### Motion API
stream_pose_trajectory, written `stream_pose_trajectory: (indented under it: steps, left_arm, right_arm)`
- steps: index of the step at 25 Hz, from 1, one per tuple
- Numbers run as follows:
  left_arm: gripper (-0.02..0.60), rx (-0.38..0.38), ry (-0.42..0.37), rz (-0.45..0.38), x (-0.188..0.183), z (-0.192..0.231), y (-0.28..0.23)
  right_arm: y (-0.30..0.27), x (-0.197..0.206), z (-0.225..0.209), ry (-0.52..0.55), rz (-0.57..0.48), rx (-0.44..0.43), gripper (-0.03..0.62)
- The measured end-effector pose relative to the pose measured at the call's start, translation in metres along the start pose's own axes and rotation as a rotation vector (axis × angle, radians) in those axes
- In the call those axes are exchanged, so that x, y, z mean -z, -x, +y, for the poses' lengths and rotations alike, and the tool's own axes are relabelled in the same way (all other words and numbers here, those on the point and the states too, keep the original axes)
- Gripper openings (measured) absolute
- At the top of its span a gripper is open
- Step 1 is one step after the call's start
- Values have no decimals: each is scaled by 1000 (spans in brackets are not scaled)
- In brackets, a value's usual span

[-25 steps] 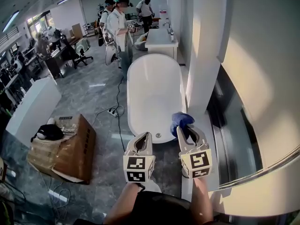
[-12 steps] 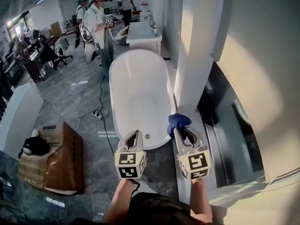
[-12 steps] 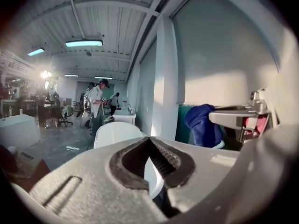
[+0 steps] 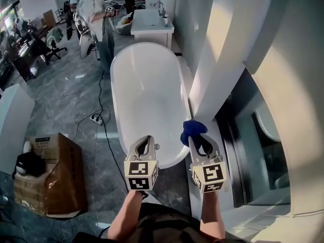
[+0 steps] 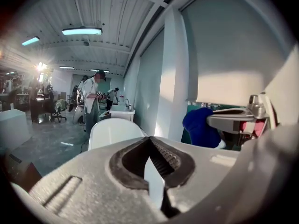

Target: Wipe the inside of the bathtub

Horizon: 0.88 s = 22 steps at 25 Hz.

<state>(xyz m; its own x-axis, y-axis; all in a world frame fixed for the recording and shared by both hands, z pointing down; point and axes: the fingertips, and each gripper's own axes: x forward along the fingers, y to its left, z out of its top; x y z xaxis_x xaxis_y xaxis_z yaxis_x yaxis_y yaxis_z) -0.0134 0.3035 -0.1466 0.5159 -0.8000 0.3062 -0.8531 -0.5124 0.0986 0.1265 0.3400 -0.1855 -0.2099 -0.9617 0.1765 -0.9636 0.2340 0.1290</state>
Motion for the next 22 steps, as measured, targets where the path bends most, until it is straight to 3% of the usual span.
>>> stream_pose_trajectory:
  steps: [7, 13, 18, 22]
  left_arm:
    - [5, -34, -13, -9, -36, 101, -32]
    - [5, -117, 35, 37, -36, 189, -58]
    - [5, -101, 102, 126, 0, 209, -98]
    - [5, -56, 156, 172, 11, 193, -123]
  right_arm:
    - [-121, -47, 42, -23, -75, -51, 80]
    - [-206, -41, 68, -36, -16, -115, 80]
    - [-237, -5, 63, -21, 76, -120, 81]
    - [-233, 6, 35, -30, 134, -86, 81]
